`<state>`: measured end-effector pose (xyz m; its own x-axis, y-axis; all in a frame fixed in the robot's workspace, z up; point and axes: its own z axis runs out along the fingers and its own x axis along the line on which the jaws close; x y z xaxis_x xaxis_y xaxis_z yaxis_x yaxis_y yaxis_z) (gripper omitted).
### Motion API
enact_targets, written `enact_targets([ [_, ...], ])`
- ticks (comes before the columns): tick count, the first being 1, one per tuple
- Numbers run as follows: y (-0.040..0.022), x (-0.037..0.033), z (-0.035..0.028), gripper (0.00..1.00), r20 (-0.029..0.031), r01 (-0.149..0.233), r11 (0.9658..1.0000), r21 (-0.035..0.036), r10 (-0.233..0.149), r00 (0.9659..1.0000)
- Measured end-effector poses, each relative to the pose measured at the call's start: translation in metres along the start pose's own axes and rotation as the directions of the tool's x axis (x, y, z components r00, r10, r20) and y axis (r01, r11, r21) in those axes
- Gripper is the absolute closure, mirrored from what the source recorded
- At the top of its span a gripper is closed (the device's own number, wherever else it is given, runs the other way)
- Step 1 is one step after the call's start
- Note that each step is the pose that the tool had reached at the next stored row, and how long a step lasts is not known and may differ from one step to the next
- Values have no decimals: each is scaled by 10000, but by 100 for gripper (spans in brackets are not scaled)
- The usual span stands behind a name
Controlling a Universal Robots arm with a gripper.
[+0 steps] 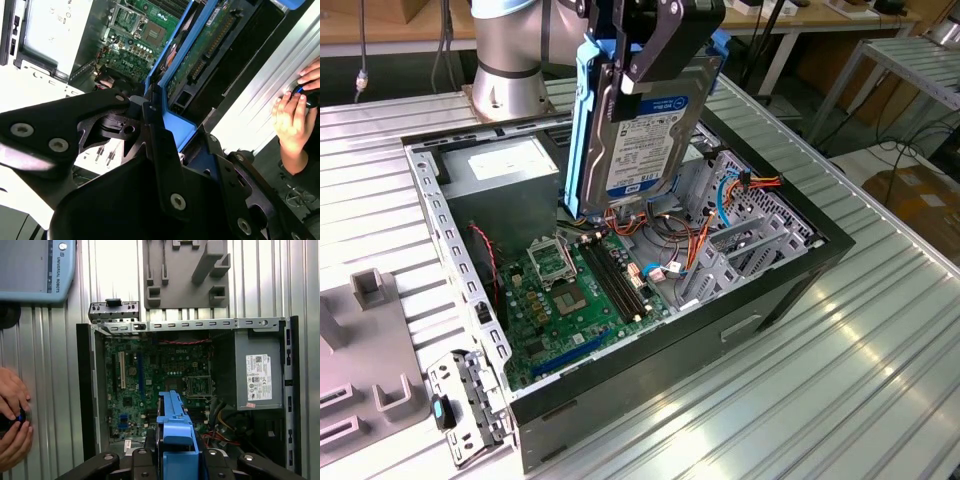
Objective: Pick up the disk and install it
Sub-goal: 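Insert the disk into the insertion slot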
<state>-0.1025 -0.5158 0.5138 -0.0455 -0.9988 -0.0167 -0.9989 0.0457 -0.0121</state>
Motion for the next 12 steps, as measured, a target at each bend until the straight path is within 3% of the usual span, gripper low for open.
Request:
enact_targets([
  [7, -3, 56, -1, 63, 0, 0, 10000, 0, 0, 10000],
  [10, -5, 102, -1, 63, 0, 0, 10000, 0, 0, 10000],
  [12, -8, 171, -2, 63, 0, 0, 10000, 0, 0, 10000],
])
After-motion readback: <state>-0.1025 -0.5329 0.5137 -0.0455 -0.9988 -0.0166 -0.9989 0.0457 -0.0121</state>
